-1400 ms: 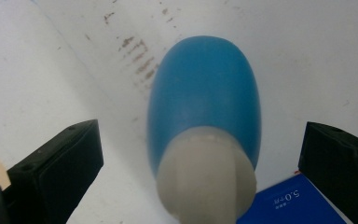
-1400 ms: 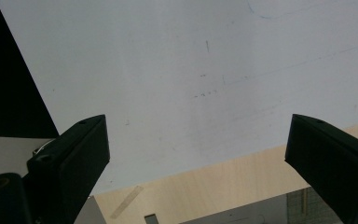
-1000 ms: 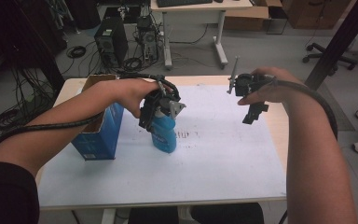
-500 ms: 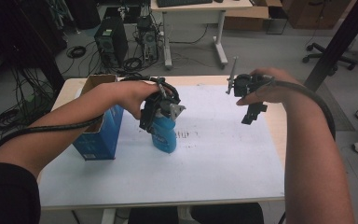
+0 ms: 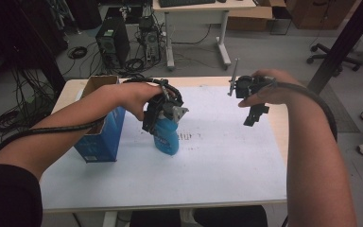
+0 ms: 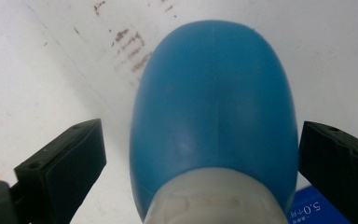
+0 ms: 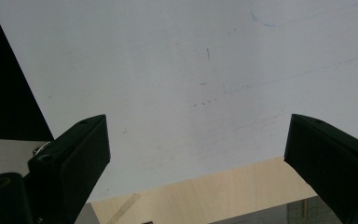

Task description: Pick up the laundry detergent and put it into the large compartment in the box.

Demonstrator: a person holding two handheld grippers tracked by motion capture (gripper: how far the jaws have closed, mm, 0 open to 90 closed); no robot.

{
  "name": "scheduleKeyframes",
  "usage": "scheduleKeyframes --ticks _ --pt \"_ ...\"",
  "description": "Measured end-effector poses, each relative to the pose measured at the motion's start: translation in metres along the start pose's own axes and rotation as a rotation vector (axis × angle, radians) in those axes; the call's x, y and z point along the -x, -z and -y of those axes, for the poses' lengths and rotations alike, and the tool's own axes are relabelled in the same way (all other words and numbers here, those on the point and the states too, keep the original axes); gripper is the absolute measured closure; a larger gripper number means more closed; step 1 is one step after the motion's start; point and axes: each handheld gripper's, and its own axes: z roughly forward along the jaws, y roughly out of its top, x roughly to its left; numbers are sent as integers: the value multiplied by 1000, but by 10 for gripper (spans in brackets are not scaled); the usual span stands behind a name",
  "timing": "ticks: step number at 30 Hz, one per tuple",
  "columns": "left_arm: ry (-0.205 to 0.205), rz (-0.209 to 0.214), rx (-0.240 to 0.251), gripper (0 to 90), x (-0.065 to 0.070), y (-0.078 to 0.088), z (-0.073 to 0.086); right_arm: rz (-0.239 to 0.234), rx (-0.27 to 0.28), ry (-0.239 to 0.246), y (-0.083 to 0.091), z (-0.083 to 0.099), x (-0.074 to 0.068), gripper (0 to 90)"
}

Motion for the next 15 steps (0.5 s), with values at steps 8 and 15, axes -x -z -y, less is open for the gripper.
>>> scheduleKeyframes --ticks 8,15 --pt "-6 1 3 73 1 0 -3 4 1 -3 0 2 1 69" --pt "-5 15 -11 140 1 0 -6 5 2 -6 0 3 0 67"
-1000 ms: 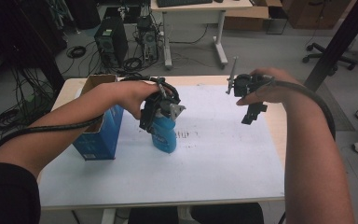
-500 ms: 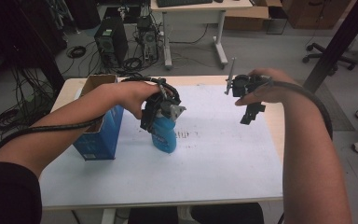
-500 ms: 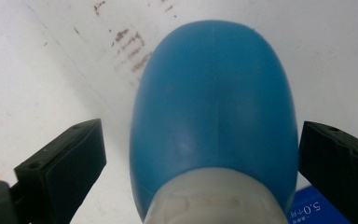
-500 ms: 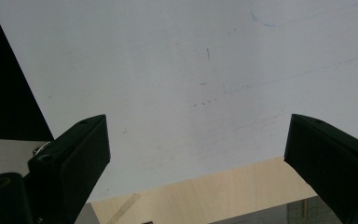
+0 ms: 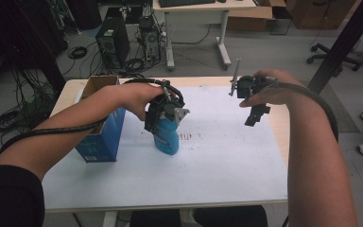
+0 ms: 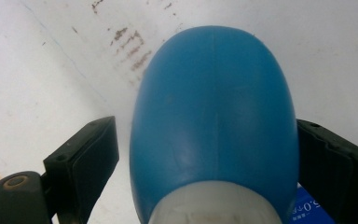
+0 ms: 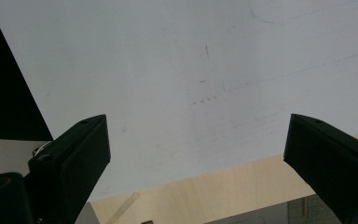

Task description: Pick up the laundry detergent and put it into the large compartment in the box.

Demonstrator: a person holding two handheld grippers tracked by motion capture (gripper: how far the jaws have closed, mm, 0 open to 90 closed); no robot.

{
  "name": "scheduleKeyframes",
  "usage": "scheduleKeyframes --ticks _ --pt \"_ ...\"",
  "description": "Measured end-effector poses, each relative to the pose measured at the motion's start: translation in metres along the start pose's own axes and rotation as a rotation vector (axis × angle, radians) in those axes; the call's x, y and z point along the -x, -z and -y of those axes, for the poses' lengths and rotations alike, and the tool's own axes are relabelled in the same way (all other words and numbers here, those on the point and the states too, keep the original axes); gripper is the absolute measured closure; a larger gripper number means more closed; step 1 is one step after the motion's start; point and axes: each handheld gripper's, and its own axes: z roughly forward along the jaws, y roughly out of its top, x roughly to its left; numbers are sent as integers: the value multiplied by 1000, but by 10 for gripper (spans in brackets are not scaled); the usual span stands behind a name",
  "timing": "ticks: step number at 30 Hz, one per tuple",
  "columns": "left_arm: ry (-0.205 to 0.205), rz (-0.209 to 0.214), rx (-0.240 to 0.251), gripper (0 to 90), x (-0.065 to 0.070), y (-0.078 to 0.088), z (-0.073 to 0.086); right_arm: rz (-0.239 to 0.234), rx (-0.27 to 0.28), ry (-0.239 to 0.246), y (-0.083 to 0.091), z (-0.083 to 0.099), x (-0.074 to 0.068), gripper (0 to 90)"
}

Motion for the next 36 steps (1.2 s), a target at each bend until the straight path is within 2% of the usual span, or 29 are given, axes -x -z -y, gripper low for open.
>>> scheduleKeyframes --ticks 5,10,11,12,14,18,23,26,36 --pt "1 -5 1 176 1 1 0 4 -2 -4 0 2 1 67" --pt "13 10 0 236 1 2 2 3 -1 -10 0 2 0 67" --pt "10 2 7 235 1 3 2 3 0 -9 -1 2 0 67" --pt "18 13 17 235 2 3 2 3 5 -9 -2 2 0 67" --pt "9 0 15 240 3 4 2 2 9 -11 -2 2 0 66" --pt "5 10 9 254 3 4 1 -4 -3 -17 -5 4 0 67" --pt "-9 1 0 280 3 4 0 0 2 -16 -4 4 0 68" --pt "-1 0 3 283 3 3 0 2 4 -11 -3 3 0 67" --pt "-14 -20 -8 311 3 2 1 -1 -2 -13 -4 2 -1 68"
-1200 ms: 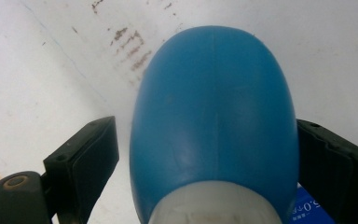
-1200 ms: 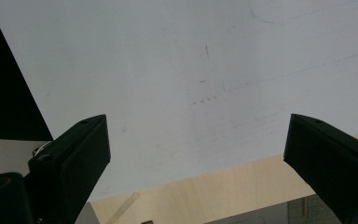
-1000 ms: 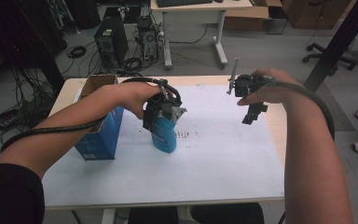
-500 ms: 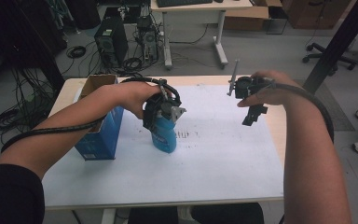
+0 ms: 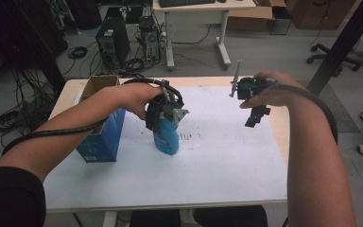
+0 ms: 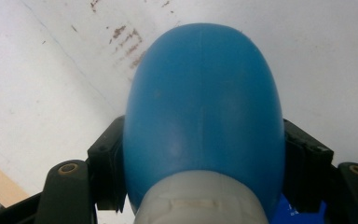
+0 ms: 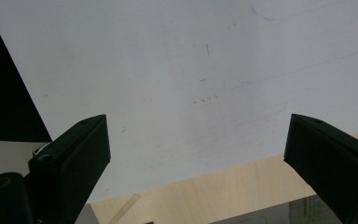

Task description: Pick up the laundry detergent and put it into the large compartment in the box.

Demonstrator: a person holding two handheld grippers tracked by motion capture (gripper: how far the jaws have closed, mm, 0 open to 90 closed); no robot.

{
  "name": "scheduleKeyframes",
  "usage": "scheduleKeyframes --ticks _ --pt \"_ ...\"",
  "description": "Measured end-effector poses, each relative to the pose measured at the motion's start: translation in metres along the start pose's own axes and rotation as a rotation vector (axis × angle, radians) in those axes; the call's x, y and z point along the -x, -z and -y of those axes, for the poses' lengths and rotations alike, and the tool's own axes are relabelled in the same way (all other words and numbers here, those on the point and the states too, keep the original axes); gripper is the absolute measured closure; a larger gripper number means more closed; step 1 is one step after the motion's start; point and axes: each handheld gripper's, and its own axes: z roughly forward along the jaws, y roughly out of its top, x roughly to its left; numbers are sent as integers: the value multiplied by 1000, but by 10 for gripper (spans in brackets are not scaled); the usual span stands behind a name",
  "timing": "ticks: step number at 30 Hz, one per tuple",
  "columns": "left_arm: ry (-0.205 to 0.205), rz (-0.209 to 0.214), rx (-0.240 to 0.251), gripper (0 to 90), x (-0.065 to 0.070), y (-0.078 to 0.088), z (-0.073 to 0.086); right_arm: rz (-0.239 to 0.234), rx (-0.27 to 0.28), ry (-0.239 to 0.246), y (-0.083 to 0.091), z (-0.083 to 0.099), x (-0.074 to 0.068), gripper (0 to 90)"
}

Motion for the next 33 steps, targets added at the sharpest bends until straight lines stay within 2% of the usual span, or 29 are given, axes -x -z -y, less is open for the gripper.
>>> scheduleKeyframes --ticks 9,30,33 --pt "-8 -22 8 334 0 0 0 -3 -2 4 -3 0 1 69" --pt "-33 -12 5 371 1 2 -1 -9 -1 0 -6 -1 2 70" --pt "-37 -13 -16 376 1 3 -3 -10 -1 -2 -6 -2 1 70"
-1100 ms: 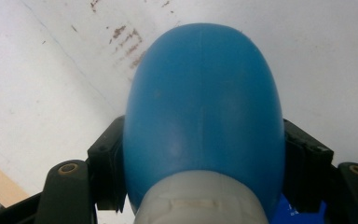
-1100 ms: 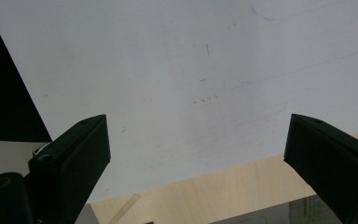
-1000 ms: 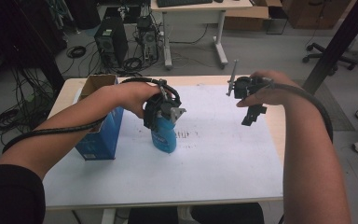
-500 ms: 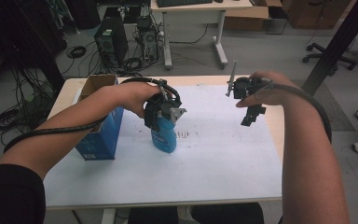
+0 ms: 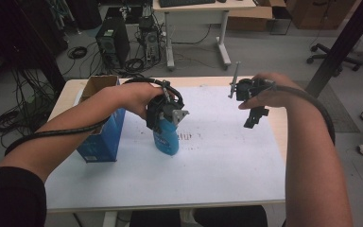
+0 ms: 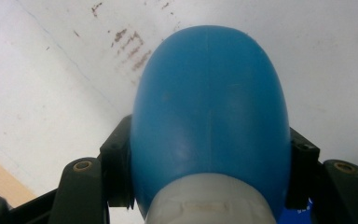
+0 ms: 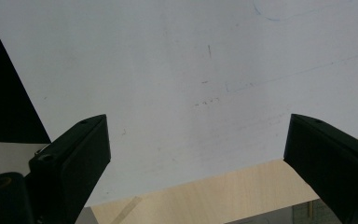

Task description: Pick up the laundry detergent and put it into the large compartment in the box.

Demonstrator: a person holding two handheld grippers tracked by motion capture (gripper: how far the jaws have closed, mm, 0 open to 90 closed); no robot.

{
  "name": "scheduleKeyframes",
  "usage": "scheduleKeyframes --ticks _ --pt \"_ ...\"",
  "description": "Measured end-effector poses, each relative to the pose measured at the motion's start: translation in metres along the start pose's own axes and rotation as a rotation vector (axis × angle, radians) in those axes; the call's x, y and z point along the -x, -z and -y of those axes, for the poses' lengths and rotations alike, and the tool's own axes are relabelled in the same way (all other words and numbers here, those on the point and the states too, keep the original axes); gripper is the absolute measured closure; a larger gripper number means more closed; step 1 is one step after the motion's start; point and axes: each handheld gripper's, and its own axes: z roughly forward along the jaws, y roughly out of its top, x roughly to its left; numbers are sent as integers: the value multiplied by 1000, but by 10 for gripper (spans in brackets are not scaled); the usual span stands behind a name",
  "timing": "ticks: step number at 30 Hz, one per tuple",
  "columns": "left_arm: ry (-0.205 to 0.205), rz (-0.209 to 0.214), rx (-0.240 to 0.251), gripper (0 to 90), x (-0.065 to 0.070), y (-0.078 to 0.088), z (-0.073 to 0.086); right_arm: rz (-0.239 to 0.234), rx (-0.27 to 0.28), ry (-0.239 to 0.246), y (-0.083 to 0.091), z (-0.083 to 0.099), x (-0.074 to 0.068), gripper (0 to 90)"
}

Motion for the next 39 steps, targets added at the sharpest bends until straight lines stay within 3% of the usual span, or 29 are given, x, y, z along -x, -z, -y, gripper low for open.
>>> scheduleKeyframes --ticks 5,7,14,17,20,25,26,32,35,39 --pt "6 -6 -12 379 2 2 -4 1 -2 4 0 -1 0 70" --pt "16 -5 7 379 3 5 -4 2 -1 10 1 -2 -1 70" --pt "14 -17 13 380 5 28 -7 8 0 8 5 -1 -2 70" --pt "35 -13 6 379 7 37 -9 12 3 6 7 -1 -3 71" --pt "112 -8 -16 379 6 46 -12 14 6 7 8 -1 -4 71" --pt "223 -9 -13 378 6 49 -10 18 6 16 8 -1 -4 71" --pt "229 -5 -18 378 6 49 -9 18 9 14 7 -2 -4 71" --pt "382 44 -28 378 2 45 -6 19 7 26 3 -4 -3 71" --pt "461 70 -38 378 1 46 -4 16 -8 36 0 -4 -2 72" --pt "608 87 -22 378 2 53 1 17 -5 40 0 -5 -1 72"
